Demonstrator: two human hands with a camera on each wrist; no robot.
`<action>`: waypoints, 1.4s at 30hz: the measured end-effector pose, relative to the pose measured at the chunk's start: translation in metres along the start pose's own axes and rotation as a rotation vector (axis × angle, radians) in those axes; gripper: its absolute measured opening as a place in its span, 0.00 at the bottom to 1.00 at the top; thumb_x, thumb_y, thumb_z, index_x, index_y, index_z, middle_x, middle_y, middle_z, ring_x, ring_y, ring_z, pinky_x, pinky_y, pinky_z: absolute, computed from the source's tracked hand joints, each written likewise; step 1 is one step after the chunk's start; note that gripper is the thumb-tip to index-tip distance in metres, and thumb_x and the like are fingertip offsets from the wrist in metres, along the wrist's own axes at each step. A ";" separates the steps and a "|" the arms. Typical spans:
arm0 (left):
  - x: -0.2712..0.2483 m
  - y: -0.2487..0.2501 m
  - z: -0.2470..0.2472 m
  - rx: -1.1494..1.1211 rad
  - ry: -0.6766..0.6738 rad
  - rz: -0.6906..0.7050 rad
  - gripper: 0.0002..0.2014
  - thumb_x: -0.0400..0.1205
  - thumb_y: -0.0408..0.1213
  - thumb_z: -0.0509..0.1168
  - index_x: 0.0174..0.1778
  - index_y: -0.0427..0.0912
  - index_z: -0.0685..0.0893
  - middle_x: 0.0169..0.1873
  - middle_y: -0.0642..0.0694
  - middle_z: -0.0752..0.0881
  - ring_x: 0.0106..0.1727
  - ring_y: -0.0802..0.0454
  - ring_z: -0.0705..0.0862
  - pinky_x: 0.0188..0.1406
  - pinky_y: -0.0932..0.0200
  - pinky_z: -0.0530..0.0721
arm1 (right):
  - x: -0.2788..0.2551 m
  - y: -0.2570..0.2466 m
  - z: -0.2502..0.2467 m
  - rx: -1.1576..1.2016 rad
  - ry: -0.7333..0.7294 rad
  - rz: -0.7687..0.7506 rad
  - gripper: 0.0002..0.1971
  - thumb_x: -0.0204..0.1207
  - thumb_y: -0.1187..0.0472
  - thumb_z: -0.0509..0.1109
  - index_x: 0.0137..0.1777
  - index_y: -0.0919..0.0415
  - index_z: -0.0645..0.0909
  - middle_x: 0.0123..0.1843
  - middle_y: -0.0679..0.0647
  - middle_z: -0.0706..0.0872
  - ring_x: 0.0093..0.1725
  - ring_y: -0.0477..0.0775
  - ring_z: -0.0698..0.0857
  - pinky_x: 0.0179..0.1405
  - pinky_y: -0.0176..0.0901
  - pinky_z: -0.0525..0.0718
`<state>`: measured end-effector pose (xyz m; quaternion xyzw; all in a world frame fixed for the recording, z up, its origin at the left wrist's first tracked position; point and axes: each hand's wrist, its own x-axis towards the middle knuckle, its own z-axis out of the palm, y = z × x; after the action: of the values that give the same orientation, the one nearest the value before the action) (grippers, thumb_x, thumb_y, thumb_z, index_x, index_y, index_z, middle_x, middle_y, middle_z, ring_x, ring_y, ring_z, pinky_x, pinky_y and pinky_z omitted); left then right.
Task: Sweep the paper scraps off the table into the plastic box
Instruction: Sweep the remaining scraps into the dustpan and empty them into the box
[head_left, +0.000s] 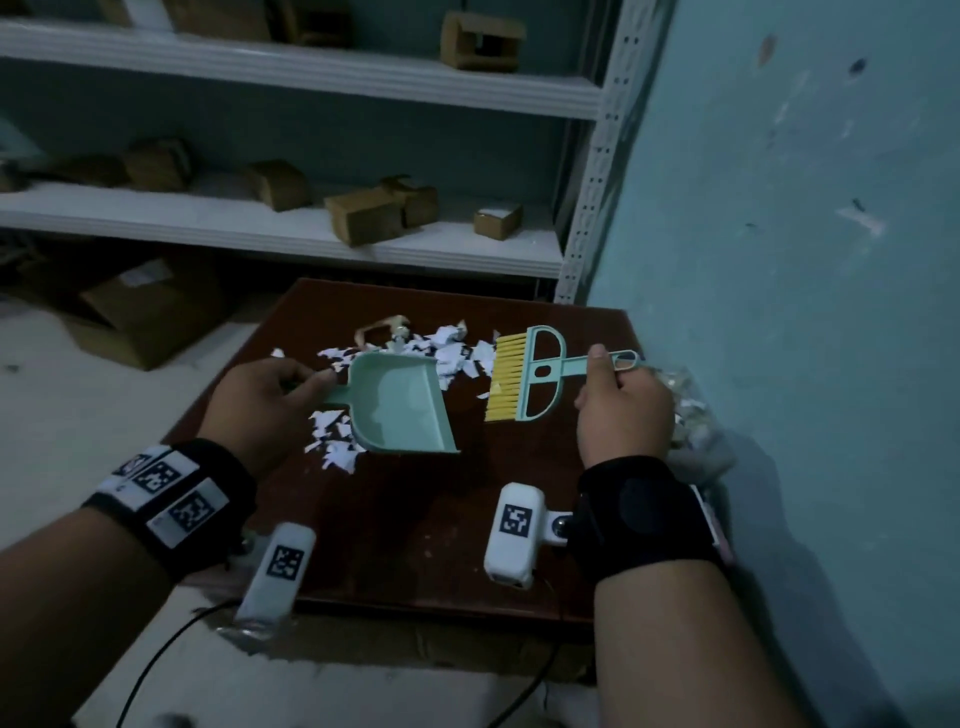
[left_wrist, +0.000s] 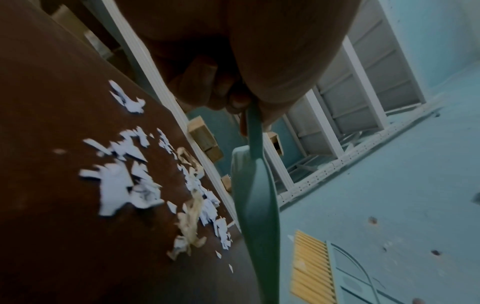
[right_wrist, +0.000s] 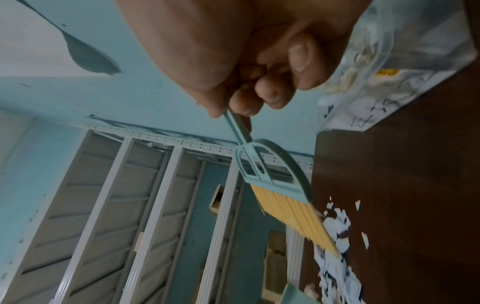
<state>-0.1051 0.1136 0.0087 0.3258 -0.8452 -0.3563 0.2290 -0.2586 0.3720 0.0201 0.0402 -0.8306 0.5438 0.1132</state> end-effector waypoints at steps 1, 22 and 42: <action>-0.004 -0.009 -0.007 -0.003 0.015 -0.017 0.14 0.86 0.47 0.70 0.40 0.43 0.91 0.31 0.41 0.87 0.29 0.49 0.80 0.24 0.60 0.73 | -0.004 -0.003 0.006 0.012 -0.013 -0.005 0.28 0.89 0.46 0.62 0.35 0.67 0.85 0.27 0.51 0.81 0.29 0.48 0.79 0.28 0.32 0.65; -0.005 -0.137 -0.091 -0.045 0.189 -0.275 0.16 0.84 0.49 0.72 0.33 0.45 0.91 0.28 0.44 0.88 0.29 0.47 0.83 0.31 0.53 0.80 | -0.069 -0.045 0.116 -0.048 -0.256 -0.081 0.30 0.86 0.43 0.64 0.34 0.70 0.80 0.32 0.69 0.85 0.34 0.70 0.85 0.38 0.63 0.86; 0.024 -0.173 -0.110 0.148 0.091 -0.304 0.19 0.85 0.49 0.70 0.27 0.48 0.84 0.28 0.49 0.84 0.34 0.48 0.82 0.38 0.54 0.74 | -0.019 -0.139 0.294 -0.847 -0.817 -0.701 0.11 0.86 0.51 0.67 0.61 0.44 0.89 0.49 0.46 0.91 0.49 0.53 0.88 0.57 0.56 0.89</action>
<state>0.0134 -0.0458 -0.0466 0.4816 -0.7990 -0.3083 0.1860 -0.2561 0.0462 0.0271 0.4610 -0.8857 0.0443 -0.0340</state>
